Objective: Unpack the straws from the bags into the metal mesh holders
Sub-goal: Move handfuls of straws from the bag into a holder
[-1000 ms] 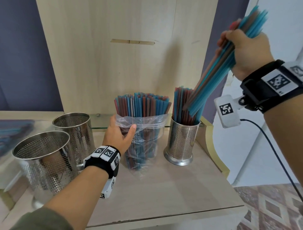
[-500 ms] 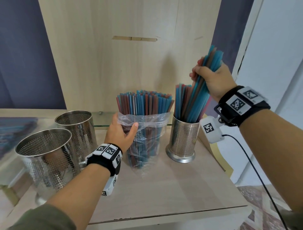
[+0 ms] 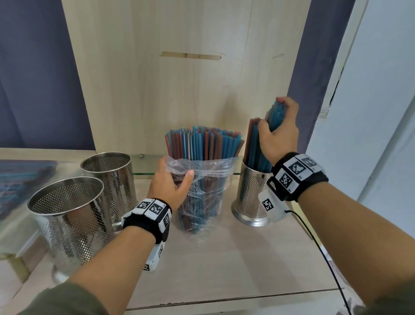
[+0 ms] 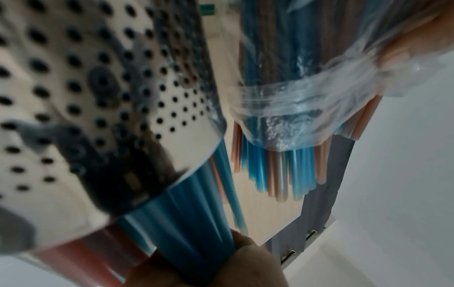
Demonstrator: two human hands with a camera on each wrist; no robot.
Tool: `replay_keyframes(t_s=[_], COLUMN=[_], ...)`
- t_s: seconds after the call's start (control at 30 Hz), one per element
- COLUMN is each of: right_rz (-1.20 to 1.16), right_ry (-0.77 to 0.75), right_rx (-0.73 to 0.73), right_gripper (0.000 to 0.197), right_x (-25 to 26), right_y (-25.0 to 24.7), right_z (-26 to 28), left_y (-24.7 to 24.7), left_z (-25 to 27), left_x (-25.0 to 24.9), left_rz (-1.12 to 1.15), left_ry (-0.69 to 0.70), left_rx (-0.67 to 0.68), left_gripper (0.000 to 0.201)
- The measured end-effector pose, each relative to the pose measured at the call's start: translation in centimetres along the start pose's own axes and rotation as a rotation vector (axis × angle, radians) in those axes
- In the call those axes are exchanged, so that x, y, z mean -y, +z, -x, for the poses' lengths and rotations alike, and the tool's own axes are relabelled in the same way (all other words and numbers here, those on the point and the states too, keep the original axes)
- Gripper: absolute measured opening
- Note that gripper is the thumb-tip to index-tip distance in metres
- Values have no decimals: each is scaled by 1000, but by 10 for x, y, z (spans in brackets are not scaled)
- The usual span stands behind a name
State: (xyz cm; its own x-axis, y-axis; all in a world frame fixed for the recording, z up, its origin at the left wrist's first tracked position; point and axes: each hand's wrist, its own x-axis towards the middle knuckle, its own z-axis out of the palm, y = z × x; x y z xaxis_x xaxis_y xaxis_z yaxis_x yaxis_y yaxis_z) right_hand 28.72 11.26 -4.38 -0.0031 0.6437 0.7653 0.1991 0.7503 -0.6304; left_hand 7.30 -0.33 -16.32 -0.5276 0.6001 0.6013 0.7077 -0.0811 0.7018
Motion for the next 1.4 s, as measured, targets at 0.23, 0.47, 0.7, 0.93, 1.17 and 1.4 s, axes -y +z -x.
replay_keyframes(t_s=[0.23, 0.47, 0.7, 0.93, 1.17, 1.4], right_rz=[-100, 37, 179, 30, 128, 49], right_ry=[194, 8, -94, 268, 291, 333], right_rx=[73, 189, 86, 417, 283, 208], right_gripper=[19, 75, 110, 96, 102, 89], right_x=[-14, -2, -26, -72, -79, -72], right_y=[3, -15, -48, -36, -19, -15], right_z=[-2, 10, 36, 60, 72, 79], left_y=[-1, -1, -1, 0, 0, 2], left_z=[1, 1, 2, 2, 1, -2], left_x=[-1, -2, -4, -2, -3, -2], left_rz=[-2, -3, -24, -61, -96, -147], left_ry=[-5, -6, -18, -37, -45, -68], left_rx=[1, 6, 8, 16, 20, 69], left_gripper=[52, 51, 49, 55, 53, 54])
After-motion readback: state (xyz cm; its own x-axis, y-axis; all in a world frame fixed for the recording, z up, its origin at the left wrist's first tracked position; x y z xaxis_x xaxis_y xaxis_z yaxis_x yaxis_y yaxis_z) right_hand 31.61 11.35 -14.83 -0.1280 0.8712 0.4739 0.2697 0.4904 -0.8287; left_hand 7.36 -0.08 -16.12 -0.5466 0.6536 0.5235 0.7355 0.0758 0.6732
